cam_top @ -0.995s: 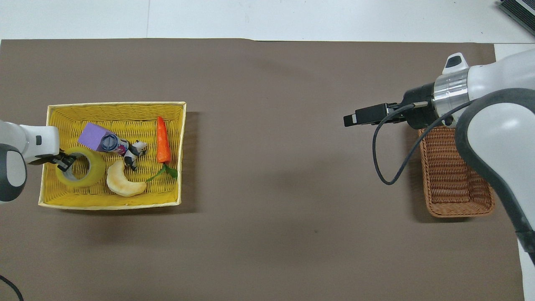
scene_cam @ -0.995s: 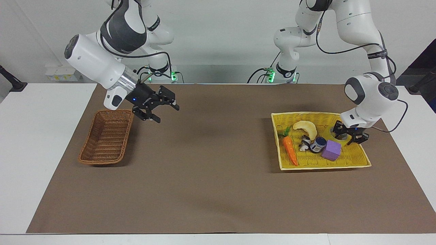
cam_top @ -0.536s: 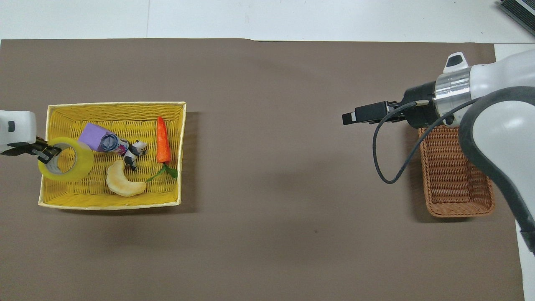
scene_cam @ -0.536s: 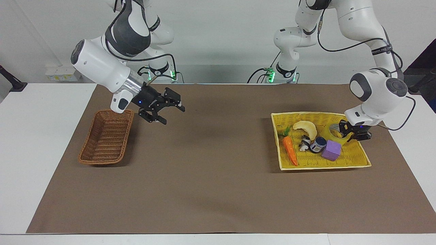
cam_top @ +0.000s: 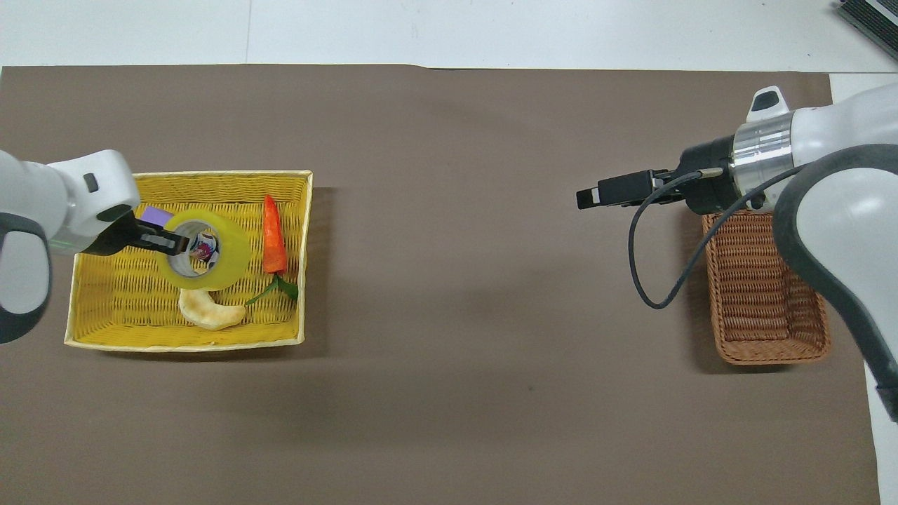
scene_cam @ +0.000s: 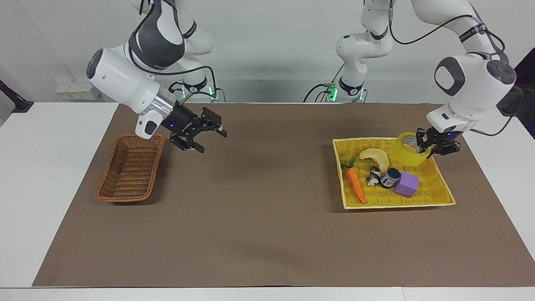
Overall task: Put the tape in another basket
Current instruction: 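Grasp the tape roll with the left gripper and lift it out, then carry the tape toward the right gripper while the right gripper grasps it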
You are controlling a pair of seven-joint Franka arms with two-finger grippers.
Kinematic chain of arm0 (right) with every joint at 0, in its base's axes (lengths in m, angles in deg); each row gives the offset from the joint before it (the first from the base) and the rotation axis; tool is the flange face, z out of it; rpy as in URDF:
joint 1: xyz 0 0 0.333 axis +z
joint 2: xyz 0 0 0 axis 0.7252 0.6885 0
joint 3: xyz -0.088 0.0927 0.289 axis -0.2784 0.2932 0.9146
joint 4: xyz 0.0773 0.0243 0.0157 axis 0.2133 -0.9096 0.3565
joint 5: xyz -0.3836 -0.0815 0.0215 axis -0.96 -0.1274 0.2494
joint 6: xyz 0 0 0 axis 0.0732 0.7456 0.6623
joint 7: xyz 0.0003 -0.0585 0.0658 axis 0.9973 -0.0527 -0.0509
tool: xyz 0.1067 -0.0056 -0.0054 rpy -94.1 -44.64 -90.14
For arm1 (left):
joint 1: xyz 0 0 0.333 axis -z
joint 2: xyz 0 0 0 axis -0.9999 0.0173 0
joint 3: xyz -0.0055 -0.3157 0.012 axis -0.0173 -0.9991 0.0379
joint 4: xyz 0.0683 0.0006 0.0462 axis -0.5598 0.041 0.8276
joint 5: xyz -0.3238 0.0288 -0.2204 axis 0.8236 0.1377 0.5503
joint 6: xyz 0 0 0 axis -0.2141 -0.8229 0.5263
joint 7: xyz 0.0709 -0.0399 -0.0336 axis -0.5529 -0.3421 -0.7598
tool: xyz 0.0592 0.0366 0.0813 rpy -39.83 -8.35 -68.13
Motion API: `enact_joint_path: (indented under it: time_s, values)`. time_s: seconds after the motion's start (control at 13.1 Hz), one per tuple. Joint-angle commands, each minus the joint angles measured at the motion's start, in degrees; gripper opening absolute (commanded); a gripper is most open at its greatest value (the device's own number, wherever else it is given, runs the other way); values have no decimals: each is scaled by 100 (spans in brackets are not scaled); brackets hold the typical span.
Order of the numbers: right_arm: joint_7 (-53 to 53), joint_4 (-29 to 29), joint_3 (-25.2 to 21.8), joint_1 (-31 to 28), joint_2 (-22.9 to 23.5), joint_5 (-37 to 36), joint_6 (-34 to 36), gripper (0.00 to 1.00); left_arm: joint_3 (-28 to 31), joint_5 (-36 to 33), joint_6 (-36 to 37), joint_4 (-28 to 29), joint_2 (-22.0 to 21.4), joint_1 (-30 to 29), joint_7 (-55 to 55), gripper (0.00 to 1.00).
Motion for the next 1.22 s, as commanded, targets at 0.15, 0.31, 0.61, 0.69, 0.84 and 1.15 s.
enact_joint_path:
  time_s: [0.15,0.31,0.61,0.69,0.84,1.15]
  values:
    - [-271,-78,2,161,-51,377,-271,100,95,543,-696,-41,124,1183,2042,0]
    - [78,-139,-7,572,-16,360,-893,100,95,544,-1240,-190,440,1789,3174,0]
    - [327,-131,-7,1039,238,263,-1502,100,95,665,-1829,-630,880,2696,4725,0]
    - [318,-157,-7,1110,257,150,-1677,100,95,815,-1979,-717,907,2837,4936,0]
    - [327,-140,-7,1120,414,-114,-1766,100,95,886,-2060,-1207,1169,2961,5375,0]
    - [370,-140,2,1146,643,-221,-2195,100,-212,895,-2164,-1517,1320,2970,5896,0]
